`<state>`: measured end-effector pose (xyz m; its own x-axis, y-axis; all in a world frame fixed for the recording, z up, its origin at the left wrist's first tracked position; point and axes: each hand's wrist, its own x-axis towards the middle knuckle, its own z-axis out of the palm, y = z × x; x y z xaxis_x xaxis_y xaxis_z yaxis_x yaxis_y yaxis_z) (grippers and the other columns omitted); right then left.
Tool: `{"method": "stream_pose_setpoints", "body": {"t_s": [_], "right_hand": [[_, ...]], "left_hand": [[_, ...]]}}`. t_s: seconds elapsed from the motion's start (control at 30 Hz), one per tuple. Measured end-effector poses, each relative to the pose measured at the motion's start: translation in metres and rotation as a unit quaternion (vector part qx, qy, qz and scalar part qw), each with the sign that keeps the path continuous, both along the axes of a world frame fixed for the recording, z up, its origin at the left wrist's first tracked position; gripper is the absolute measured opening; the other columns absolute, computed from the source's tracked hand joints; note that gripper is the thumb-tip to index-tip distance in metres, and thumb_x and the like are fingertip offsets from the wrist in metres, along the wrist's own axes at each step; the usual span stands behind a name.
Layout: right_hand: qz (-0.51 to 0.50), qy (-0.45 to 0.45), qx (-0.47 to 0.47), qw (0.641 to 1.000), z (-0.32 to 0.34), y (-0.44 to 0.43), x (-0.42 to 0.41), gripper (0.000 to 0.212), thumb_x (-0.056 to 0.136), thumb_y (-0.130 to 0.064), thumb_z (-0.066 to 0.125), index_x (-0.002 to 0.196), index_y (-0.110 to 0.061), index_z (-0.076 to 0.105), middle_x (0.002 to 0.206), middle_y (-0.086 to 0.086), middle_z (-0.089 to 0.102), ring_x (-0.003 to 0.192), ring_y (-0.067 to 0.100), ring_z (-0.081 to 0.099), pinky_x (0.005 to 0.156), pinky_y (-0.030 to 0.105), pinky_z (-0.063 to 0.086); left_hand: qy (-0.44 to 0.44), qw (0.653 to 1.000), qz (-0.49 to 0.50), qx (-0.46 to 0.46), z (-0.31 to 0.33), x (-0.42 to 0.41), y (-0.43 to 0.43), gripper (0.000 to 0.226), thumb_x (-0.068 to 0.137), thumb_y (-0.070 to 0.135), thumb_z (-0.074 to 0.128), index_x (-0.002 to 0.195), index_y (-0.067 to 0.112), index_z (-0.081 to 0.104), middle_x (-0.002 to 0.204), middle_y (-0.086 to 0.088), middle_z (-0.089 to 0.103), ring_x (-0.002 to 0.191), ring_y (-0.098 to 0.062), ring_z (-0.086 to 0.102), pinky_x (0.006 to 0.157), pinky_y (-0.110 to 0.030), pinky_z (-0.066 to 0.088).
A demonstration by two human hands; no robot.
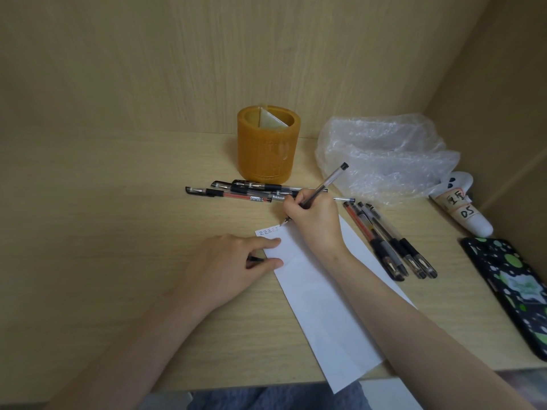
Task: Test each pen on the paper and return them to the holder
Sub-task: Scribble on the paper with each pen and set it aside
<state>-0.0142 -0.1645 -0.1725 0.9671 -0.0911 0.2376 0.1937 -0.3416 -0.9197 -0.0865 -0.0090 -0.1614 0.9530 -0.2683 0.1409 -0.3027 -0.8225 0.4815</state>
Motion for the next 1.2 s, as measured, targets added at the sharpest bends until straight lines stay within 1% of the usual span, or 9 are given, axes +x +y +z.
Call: {"method": "stream_pose_setpoints", "body": {"t_s": [0.1, 0.17, 0.27, 0.43, 0.57, 0.67, 0.8, 1.0, 1.2], "right_hand": [[-0.006, -0.004, -0.002, 1.000, 0.0000, 0.0002, -0.0002, 0.032, 0.083, -0.005, 0.059, 0.054, -0.007, 0.045, 0.052, 0.001, 0.042, 0.050, 0.005, 0.037, 0.050, 0.014, 0.031], [-0.005, -0.003, -0.002, 1.000, 0.0001, -0.0004, 0.0000, 0.033, 0.083, -0.005, 0.060, 0.054, -0.008, 0.045, 0.051, -0.002, 0.041, 0.049, 0.004, 0.036, 0.049, 0.014, 0.031], [-0.002, 0.000, -0.001, 1.000, 0.0003, -0.0010, -0.0002, 0.034, 0.083, -0.006, 0.060, 0.053, -0.009, 0.043, 0.049, -0.005, 0.038, 0.048, 0.004, 0.034, 0.049, 0.014, 0.030], [0.000, -0.003, -0.011, 1.000, 0.0012, 0.0001, -0.0008, 0.036, 0.081, -0.004, 0.060, 0.051, -0.011, 0.041, 0.048, -0.006, 0.036, 0.046, 0.004, 0.035, 0.049, 0.013, 0.029], [0.003, -0.003, -0.007, 1.000, 0.0020, -0.0009, -0.0017, 0.035, 0.081, -0.004, 0.060, 0.051, -0.010, 0.042, 0.047, -0.006, 0.035, 0.046, 0.004, 0.034, 0.048, 0.013, 0.030], [0.000, -0.006, 0.000, 1.000, 0.0015, -0.0009, -0.0010, 0.035, 0.081, -0.003, 0.059, 0.051, -0.010, 0.042, 0.049, -0.005, 0.036, 0.048, 0.004, 0.033, 0.049, 0.013, 0.029], [-0.001, -0.005, -0.006, 1.000, 0.0010, 0.0005, -0.0009, 0.032, 0.081, -0.003, 0.059, 0.053, -0.007, 0.044, 0.051, -0.002, 0.038, 0.049, 0.005, 0.034, 0.049, 0.014, 0.030], [0.004, -0.007, 0.008, 1.000, 0.0016, -0.0012, -0.0017, 0.030, 0.082, -0.003, 0.059, 0.054, -0.004, 0.046, 0.054, 0.004, 0.041, 0.051, 0.005, 0.035, 0.050, 0.013, 0.031], [0.013, -0.001, -0.005, 1.000, 0.0016, -0.0006, -0.0025, 0.029, 0.079, -0.003, 0.060, 0.054, -0.005, 0.047, 0.049, -0.003, 0.039, 0.048, 0.004, 0.035, 0.049, 0.014, 0.030]], "left_hand": [[0.002, 1.000, 0.000, 0.004, 0.0006, -0.0003, 0.0001, 0.039, 0.080, 0.061, 0.052, 0.116, 0.047, 0.057, 0.051, 0.019, 0.045, 0.053, 0.005, 0.044, 0.057, -0.007, 0.031], [0.007, 1.000, 0.003, 0.000, 0.0006, -0.0005, -0.0004, 0.039, 0.080, 0.061, 0.052, 0.116, 0.047, 0.057, 0.051, 0.020, 0.044, 0.054, 0.003, 0.045, 0.058, -0.010, 0.034], [0.012, 1.000, 0.006, -0.008, 0.0005, -0.0005, -0.0006, 0.039, 0.079, 0.060, 0.053, 0.115, 0.047, 0.059, 0.052, 0.019, 0.044, 0.058, -0.002, 0.047, 0.066, -0.020, 0.043], [0.011, 1.000, 0.003, 0.000, 0.0008, -0.0002, -0.0003, 0.040, 0.079, 0.061, 0.052, 0.116, 0.046, 0.058, 0.053, 0.019, 0.044, 0.061, -0.003, 0.047, 0.066, -0.020, 0.041], [0.004, 1.000, 0.001, -0.002, 0.0002, -0.0005, -0.0005, 0.040, 0.079, 0.061, 0.052, 0.115, 0.047, 0.058, 0.052, 0.019, 0.044, 0.057, -0.001, 0.047, 0.059, -0.011, 0.034], [0.004, 1.000, 0.001, -0.007, -0.0004, -0.0003, -0.0003, 0.039, 0.079, 0.060, 0.053, 0.115, 0.046, 0.059, 0.051, 0.020, 0.043, 0.054, 0.003, 0.046, 0.058, -0.007, 0.031], [0.004, 1.000, -0.002, -0.001, 0.0007, -0.0009, -0.0005, 0.040, 0.079, 0.061, 0.052, 0.116, 0.046, 0.057, 0.051, 0.020, 0.043, 0.054, 0.004, 0.045, 0.055, -0.007, 0.029], [0.004, 1.000, -0.005, 0.000, 0.0019, -0.0013, -0.0006, 0.040, 0.080, 0.060, 0.052, 0.117, 0.046, 0.057, 0.052, 0.021, 0.042, 0.054, 0.004, 0.045, 0.055, -0.007, 0.029], [0.004, 1.000, -0.004, -0.002, 0.0018, -0.0016, -0.0004, 0.040, 0.080, 0.060, 0.052, 0.117, 0.045, 0.057, 0.051, 0.020, 0.044, 0.056, 0.002, 0.047, 0.055, -0.007, 0.029]]}}
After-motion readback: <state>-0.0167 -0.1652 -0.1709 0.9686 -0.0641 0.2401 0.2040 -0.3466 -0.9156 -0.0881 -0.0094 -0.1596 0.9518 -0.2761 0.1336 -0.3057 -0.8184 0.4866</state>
